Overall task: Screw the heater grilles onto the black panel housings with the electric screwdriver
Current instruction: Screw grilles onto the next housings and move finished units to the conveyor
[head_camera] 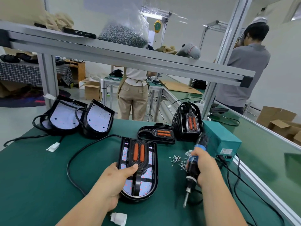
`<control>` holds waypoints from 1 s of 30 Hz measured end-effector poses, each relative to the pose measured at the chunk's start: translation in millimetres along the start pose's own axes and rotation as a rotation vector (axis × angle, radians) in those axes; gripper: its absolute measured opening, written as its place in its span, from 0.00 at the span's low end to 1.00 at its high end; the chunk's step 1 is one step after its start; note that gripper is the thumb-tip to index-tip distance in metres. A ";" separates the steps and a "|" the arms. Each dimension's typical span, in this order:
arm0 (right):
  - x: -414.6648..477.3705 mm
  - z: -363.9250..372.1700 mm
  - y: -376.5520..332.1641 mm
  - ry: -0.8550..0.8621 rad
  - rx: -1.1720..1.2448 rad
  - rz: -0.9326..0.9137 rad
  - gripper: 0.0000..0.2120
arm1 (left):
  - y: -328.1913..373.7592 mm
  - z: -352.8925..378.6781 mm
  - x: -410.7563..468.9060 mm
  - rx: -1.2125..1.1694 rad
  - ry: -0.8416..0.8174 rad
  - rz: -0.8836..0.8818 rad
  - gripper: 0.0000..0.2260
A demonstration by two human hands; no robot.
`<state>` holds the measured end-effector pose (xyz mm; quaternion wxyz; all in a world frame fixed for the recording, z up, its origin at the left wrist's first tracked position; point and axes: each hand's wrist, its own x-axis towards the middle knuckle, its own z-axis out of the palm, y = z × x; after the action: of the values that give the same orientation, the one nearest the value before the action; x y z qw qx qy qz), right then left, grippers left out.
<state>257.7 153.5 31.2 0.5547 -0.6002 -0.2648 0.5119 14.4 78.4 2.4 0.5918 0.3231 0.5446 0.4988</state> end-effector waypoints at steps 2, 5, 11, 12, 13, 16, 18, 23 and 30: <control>-2.2 -0.5 -5.3 -0.066 0.241 0.054 0.06 | -0.3 0.2 -0.6 0.019 0.015 0.005 0.14; -2.2 -3.8 -9.1 -0.099 0.485 0.085 0.15 | -1.8 0.4 0.3 0.084 0.083 0.038 0.20; 1.1 -5.8 -4.2 -0.171 0.436 0.095 0.20 | 9.6 -3.8 -6.5 0.377 0.239 0.152 0.39; 2.2 -4.2 -2.9 -0.180 0.426 0.098 0.23 | 14.3 -4.4 -8.5 0.476 0.286 0.202 0.40; 3.3 -2.4 -1.5 -0.190 0.425 0.101 0.27 | 19.8 -4.0 -11.1 0.606 0.356 0.266 0.41; 4.0 2.5 -0.3 -0.214 0.475 0.097 0.31 | 43.5 13.9 -17.0 0.882 0.470 0.622 0.34; 3.1 5.9 1.0 -0.248 0.504 0.071 0.29 | 58.5 46.9 -16.2 0.896 0.289 0.792 0.24; -2.4 12.8 4.5 -0.279 0.515 0.052 0.33 | 50.5 142.0 3.0 1.193 -0.153 0.705 0.30; 1.7 7.7 -0.1 -0.219 0.446 0.053 0.35 | 46.0 174.3 39.1 1.216 -0.168 0.556 0.18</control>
<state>251.4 158.1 31.9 0.6278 -0.4104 -0.1880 0.6341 168.4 156.8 66.9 0.1945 0.7647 0.5771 0.2107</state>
